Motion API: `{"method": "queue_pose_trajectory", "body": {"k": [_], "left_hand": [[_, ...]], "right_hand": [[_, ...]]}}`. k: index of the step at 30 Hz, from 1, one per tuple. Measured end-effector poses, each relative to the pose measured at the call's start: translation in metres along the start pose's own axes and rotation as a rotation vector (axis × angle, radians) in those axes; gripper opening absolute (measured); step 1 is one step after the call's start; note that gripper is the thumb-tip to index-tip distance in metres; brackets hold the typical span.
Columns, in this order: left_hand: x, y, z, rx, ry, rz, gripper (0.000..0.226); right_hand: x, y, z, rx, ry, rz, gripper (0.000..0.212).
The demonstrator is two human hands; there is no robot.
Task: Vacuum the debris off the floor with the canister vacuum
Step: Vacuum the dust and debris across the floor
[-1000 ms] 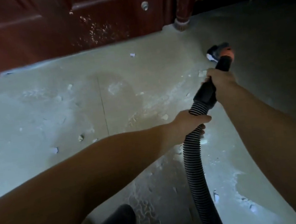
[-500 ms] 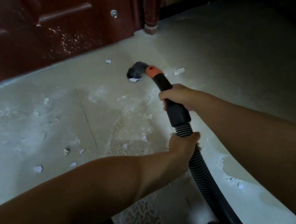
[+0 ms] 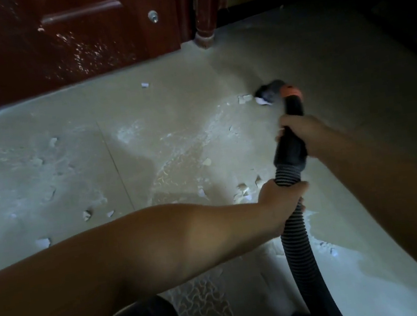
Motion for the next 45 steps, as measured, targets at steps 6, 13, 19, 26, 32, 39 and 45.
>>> {"method": "queue_pose_trajectory", "body": {"k": [6, 13, 19, 26, 32, 39, 45], "left_hand": [[-0.027, 0.019, 0.038, -0.012, 0.112, -0.048, 0.021], [-0.022, 0.007, 0.009, 0.001, 0.076, 0.011, 0.019], [-0.017, 0.016, -0.006, -0.061, 0.039, 0.068, 0.015], [-0.063, 0.041, 0.042, -0.142, 0.206, -0.08, 0.018], [-0.133, 0.062, 0.044, -0.117, 0.285, -0.21, 0.018], [-0.142, 0.04, -0.008, -0.079, 0.144, -0.12, 0.017], [-0.153, 0.046, -0.01, -0.092, 0.218, -0.108, 0.016]], "right_hand": [[0.089, 0.053, -0.015, -0.086, 0.442, 0.459, 0.006], [0.043, 0.021, 0.004, -0.097, 0.11, 0.15, 0.016], [0.008, 0.003, -0.005, 0.014, -0.041, -0.012, 0.014], [0.122, 0.064, -0.023, -0.107, 0.411, 0.418, 0.007], [0.217, 0.1, -0.04, -0.128, 0.492, 0.65, 0.008], [0.173, 0.037, -0.005, -0.12, 0.23, 0.194, 0.022], [0.206, 0.055, 0.002, -0.104, 0.288, 0.289, 0.014]]}}
Point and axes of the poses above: each hand's wrist, its own y-axis away from the middle knuckle, its own x-axis out of the palm, z = x × y, the point moved 8 cm from there along -y, towards the middle knuckle, and after that the axes turned 2 degrees about -x, right-handed, at the moved point
